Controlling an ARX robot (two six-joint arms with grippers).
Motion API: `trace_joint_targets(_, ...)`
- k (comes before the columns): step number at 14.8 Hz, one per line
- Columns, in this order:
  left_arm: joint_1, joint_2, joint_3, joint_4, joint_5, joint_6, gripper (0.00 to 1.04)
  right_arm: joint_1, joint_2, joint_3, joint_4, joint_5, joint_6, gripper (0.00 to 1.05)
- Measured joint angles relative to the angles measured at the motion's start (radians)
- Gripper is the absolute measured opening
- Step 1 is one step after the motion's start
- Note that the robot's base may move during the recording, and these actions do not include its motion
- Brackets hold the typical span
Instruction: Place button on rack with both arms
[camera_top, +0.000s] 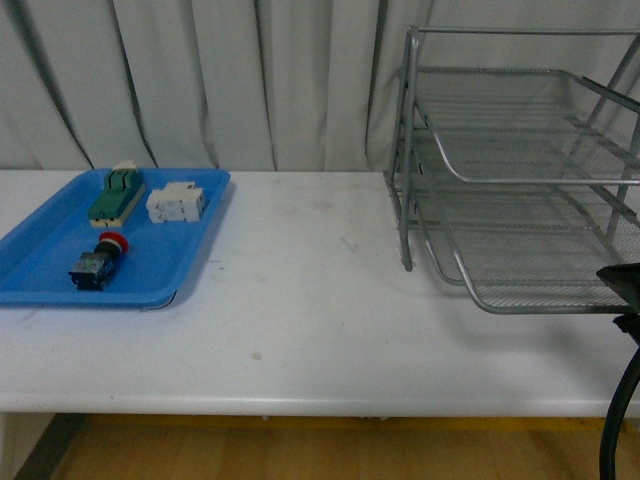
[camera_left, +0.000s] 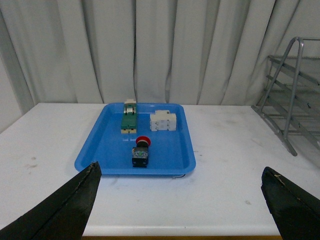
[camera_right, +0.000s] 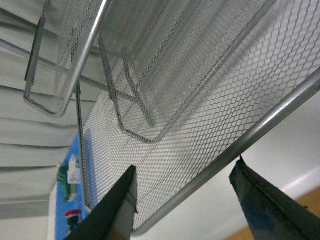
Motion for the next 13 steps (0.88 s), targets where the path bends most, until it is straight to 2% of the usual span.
trace_joint_targets(3, 0.0, 0.0, 0.0, 0.0, 0.0, 0.0, 0.98, -0.019, -0.231, -0.18, -0.112, -0.01, -0.148, 0.92)
trace_joint_targets(4, 0.0, 0.0, 0.0, 0.0, 0.0, 0.0, 0.98, -0.026, -0.349, -0.244, -0.192, 0.017, -0.213, 1.0)
trace_joint_targets(5, 0.0, 0.0, 0.0, 0.0, 0.0, 0.0, 0.98, -0.029, -0.449, -0.312, -0.154, 0.068, -0.315, 0.95)
trace_joint_targets(6, 0.0, 0.0, 0.0, 0.0, 0.0, 0.0, 0.98, -0.05, -0.393, -0.359, 0.074, 0.072, -0.464, 0.85)
trace_joint_targets(8, 0.001, 0.0, 0.0, -0.002, 0.001, 0.0, 0.98, -0.057, -0.438, -0.411, 0.265, 0.074, -0.808, 0.59)
trace_joint_targets(9, 0.001, 0.0, 0.0, 0.0, -0.001, 0.0, 0.98, -0.058, -0.56, -0.412, 0.246, 0.074, -0.892, 0.48)
trace_joint_targets(10, 0.001, 0.0, 0.0, -0.001, 0.0, 0.0, 0.98, -0.058, -0.652, -0.412, 0.159, 0.074, -0.943, 0.35)
trace_joint_targets(11, 0.0, 0.0, 0.0, 0.0, 0.0, 0.0, 0.98, -0.058, -0.77, -0.413, 0.018, 0.075, -0.977, 0.15)
trace_joint_targets(12, 0.0, 0.0, 0.0, 0.0, 0.0, 0.0, 0.98, -0.058, -0.868, -0.413, -0.055, 0.074, -0.983, 0.02)
trace_joint_targets(13, 0.0, 0.0, 0.0, 0.0, 0.0, 0.0, 0.98, -0.058, -0.955, -0.413, -0.134, 0.075, -0.995, 0.02)
